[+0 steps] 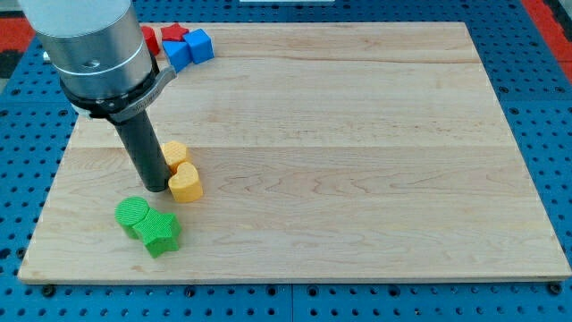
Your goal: Slide the yellow heart to the right of the yellow hexagon
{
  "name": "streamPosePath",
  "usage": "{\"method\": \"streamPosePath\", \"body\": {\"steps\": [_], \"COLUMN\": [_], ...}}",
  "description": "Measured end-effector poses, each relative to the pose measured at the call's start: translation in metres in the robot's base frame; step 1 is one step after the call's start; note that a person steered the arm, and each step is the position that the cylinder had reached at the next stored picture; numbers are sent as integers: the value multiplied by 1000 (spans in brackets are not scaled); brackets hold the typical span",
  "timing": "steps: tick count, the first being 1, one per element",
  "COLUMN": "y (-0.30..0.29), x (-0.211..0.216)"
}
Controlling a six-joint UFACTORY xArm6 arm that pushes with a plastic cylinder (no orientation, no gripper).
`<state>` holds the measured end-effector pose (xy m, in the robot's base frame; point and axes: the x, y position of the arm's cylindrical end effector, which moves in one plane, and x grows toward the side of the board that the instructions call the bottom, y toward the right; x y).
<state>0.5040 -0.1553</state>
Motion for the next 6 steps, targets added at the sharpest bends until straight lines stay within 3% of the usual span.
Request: {"method": "streamPosePath", "body": {"steps": [4, 6], "y": [-7, 30], "x": [25, 29]}}
